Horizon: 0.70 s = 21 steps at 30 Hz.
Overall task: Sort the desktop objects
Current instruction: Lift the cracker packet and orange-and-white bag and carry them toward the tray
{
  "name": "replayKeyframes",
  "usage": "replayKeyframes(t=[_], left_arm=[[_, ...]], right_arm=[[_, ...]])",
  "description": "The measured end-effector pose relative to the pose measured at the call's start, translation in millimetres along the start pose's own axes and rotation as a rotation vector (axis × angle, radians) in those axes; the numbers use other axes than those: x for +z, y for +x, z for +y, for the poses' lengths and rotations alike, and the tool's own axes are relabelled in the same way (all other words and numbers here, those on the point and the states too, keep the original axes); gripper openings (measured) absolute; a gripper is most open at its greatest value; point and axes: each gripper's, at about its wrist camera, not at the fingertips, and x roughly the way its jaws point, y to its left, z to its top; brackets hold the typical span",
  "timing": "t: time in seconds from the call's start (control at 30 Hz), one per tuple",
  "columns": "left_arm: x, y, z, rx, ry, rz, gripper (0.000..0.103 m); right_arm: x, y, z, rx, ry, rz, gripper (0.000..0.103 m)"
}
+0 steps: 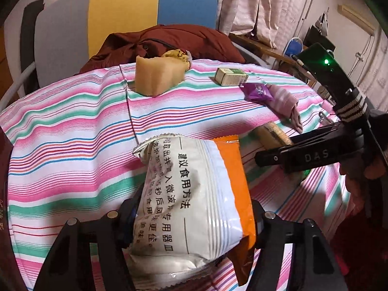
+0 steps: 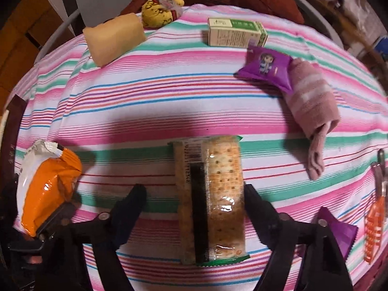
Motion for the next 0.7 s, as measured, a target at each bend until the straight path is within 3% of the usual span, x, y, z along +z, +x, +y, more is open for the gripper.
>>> replayKeyframes(t=[0.03, 0.07, 0.1, 0.2, 0.43, 0.7], left_arm=[[-0.4, -1.2, 0.7, -0.026, -0.002, -0.011, 0.065], [-1.7, -2.8, -0.1, -0.048, 0.003, -0.022, 0.064], [-2.2, -3.3, -0.9, -0.049, 0.012, -0.025, 0.064], [-6.9, -3.9, -2.0, -0.012, 0.036, -0.03, 0.063], [-21.1, -19.8, 12.1, -0.032, -0.043, -0.071, 0.062], [-58.2, -54.7, 28.0, -0.041, -0.127, -0.12, 0.062]], right_arm=[[-0.5, -3.4, 0.0, -0.004, -0.01, -0.011, 0.064], [-0.8, -5.5, 0.4, -0.004, -0.017, -0.017, 0.051], [-1.0, -8.1, 0.6, 0.001, -0.027, -0.022, 0.048], [-2.6, -9.9, 3.7, 0.003, -0.032, -0.021, 0.048], [12.7, -18.9, 7.3, 0.111, -0.018, -0.031, 0.048], [3.3, -26.4, 17.3, 0.145, -0.093, -0.043, 0.048]])
